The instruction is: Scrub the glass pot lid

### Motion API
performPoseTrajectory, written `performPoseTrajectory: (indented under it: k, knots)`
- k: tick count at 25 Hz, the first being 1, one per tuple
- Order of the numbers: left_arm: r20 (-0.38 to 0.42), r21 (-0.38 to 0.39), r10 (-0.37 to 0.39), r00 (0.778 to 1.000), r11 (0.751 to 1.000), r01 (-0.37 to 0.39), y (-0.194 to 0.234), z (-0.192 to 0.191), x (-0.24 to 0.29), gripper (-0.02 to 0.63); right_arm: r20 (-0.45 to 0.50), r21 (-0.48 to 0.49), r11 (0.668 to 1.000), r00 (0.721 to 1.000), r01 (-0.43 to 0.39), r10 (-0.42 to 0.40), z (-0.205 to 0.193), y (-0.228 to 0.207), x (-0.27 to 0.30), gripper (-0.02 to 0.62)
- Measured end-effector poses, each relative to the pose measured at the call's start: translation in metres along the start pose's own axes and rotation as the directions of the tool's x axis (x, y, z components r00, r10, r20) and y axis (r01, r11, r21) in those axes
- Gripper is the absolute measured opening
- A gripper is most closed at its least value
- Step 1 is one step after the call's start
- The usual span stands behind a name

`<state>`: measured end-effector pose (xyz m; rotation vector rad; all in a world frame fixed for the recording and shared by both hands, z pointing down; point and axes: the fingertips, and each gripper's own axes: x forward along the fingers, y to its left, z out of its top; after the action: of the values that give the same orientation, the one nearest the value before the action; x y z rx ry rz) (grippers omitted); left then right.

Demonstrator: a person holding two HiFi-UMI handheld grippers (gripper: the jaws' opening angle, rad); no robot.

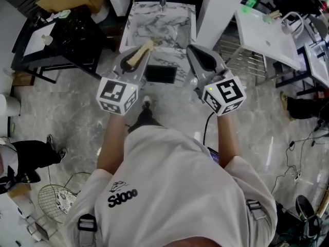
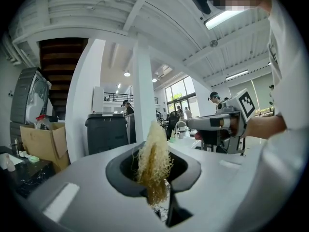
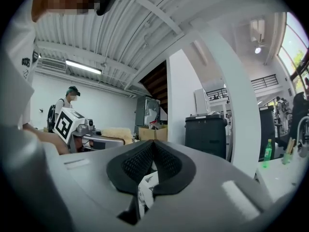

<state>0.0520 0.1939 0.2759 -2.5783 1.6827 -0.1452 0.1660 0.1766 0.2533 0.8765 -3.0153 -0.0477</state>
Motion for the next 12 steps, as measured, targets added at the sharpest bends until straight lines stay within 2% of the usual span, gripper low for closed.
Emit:
performPoseTrajectory:
  k: [5, 12]
  knots:
    - [0.006, -0.001, -0.034, 0.999, 0.999, 0.034, 0.0, -0.001, 0.022, 0.061, -0.018, 0.067, 0.997, 0.999, 0.029, -0.028, -0.008, -0.023, -0.001, 0.002]
    - [0.017, -0.009, -0.056, 0.998, 0.998, 0.056, 0.033, -0.005, 0.054, 0.061, -0.084, 0.063, 0.997, 0.996, 0.032, -0.027, -0.021, -0.042, 0.038, 0.002]
